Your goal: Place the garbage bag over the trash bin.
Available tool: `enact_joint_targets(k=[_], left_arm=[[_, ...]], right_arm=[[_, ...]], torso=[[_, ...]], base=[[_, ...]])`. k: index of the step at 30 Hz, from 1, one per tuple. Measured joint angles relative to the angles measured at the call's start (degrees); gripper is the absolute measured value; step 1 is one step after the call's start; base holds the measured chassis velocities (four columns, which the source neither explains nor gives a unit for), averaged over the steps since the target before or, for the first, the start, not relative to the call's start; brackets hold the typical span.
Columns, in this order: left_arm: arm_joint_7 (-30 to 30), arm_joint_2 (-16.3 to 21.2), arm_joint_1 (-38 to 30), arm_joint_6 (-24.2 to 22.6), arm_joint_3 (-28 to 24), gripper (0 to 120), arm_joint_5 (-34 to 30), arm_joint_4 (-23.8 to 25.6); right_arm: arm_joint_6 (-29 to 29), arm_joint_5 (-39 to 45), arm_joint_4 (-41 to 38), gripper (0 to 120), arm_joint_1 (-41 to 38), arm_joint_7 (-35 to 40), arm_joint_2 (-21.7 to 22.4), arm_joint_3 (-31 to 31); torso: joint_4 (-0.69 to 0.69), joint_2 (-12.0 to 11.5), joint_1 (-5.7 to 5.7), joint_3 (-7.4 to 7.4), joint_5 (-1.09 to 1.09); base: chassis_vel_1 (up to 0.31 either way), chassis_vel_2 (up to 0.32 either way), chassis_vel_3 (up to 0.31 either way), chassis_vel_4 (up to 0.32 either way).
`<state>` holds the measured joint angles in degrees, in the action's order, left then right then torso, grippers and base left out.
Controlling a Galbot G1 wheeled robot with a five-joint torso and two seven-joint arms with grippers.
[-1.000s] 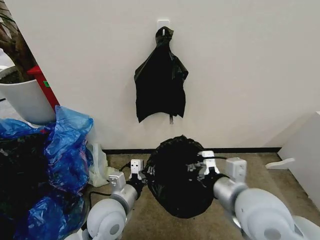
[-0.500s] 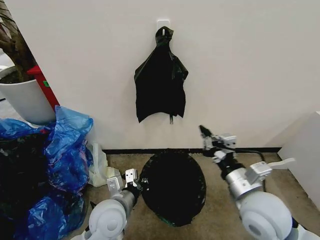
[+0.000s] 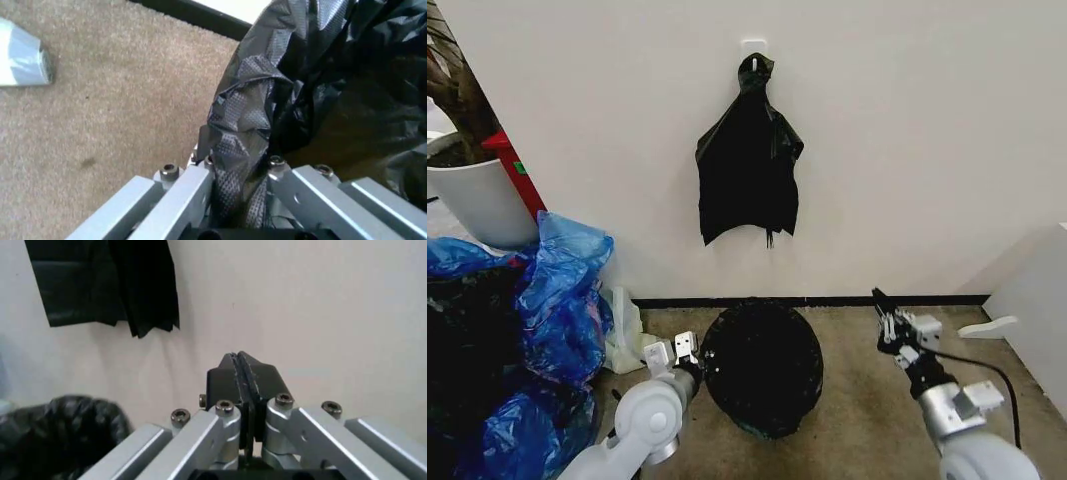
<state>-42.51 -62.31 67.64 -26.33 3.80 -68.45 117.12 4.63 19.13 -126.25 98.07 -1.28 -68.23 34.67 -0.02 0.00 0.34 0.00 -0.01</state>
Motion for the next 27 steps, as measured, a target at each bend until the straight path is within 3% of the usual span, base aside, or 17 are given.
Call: enact_joint_targets(k=[15, 27], left_arm=[[-0.38, -2.56, -6.1, -0.04, -1.02, 1, -0.34, -5.19], [-2.06, -3.02, -6.14, -1.8, -1.85, 1, -1.04, -5.26]], right_arm=[[-0.54, -0.05, 0.09, 0, -0.36, 2.46, -1.37, -2.06], [-1.36, 0.89, -0.13, 0, -0.91, 3.5, -1.07, -2.71]], torso=[[0.0, 0.0, 0.0, 0.0, 0.01], [0.0, 0.0, 0.0, 0.0, 0.01]], base=[[0.0, 0.0, 0.0, 0.0], [0.0, 0.0, 0.0, 0.0]])
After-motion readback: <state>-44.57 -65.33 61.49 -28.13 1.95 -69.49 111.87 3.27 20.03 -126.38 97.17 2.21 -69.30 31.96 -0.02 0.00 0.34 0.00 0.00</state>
